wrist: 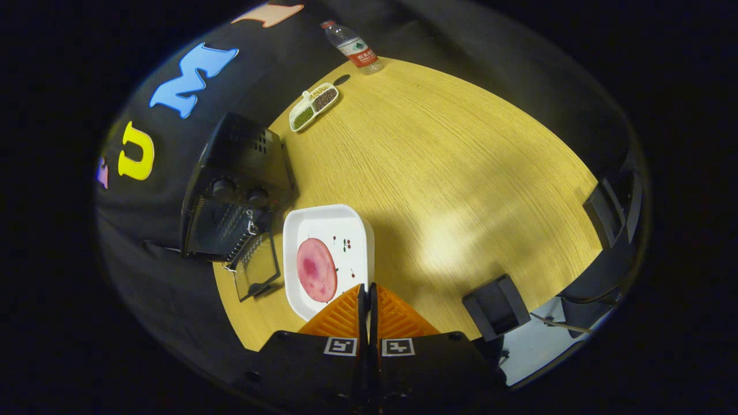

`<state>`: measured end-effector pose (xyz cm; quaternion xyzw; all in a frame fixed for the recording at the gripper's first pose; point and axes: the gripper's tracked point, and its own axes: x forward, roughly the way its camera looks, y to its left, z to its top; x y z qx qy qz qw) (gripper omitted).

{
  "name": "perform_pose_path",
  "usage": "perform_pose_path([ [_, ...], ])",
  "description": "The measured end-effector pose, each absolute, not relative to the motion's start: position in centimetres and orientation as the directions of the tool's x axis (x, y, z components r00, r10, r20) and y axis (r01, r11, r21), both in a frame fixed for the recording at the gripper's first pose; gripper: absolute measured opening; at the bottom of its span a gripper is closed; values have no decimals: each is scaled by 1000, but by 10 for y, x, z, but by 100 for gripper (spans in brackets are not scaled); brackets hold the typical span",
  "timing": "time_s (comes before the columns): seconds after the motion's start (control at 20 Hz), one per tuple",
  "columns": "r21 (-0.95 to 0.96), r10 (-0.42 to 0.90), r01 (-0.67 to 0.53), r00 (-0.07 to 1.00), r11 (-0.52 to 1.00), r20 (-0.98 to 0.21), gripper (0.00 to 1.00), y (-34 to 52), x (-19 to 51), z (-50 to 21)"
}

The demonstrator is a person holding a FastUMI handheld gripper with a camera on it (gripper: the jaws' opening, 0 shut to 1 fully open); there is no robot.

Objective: Open the toaster oven, put the food inside, and close the toaster oven door.

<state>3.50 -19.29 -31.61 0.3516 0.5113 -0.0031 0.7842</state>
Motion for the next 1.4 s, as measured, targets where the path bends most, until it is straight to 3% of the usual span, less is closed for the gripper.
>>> perform_pose_path([
  [0.55,714,465,411,556,567,-689,2,-96,8,-263],
  [1.0,739,515,369,542,564,-664,2,-2,15,-254],
  [1.4,735,517,363,535,573,-668,2,41,67,-267],
])
